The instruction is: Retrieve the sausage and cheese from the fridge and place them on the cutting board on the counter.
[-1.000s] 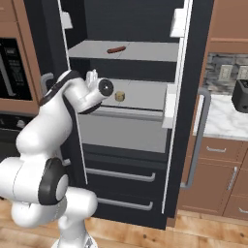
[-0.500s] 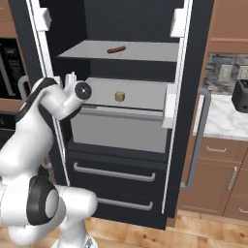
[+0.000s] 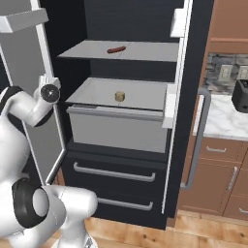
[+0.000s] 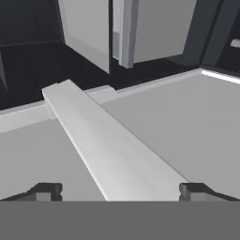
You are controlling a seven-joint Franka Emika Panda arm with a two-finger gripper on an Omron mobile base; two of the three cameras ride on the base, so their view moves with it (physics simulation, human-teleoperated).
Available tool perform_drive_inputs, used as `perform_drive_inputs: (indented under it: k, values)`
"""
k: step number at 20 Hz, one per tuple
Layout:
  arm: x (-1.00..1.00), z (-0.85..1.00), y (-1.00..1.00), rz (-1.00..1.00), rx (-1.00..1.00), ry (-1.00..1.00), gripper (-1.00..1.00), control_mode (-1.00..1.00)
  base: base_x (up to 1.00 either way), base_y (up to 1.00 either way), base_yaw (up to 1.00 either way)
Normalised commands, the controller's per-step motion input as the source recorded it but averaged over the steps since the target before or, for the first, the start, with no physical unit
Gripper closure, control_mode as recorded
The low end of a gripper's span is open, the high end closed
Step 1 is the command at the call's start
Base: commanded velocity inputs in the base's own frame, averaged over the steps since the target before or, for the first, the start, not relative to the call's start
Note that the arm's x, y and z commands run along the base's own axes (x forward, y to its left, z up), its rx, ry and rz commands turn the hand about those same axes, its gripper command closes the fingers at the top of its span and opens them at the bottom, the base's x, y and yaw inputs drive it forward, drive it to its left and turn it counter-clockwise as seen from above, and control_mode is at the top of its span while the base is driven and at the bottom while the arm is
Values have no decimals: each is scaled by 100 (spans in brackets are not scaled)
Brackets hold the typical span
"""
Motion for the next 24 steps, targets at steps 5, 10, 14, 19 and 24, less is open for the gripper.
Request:
perform_drive_inputs:
  k: [5, 10, 14, 19, 24]
  values:
    - [0, 0, 31, 0, 0, 0, -100, -100, 0, 0, 0]
    - [0, 0, -3, 0, 0, 0, -100, -100, 0, 0, 0]
    - [0, 1, -18, 0, 0, 0, -100, -100, 0, 0, 0]
    - [0, 8, -65, -1, -7, 0, -100, -100, 0, 0, 0]
    - [0, 10, -100, -2, -14, 0, -100, -100, 0, 0, 0]
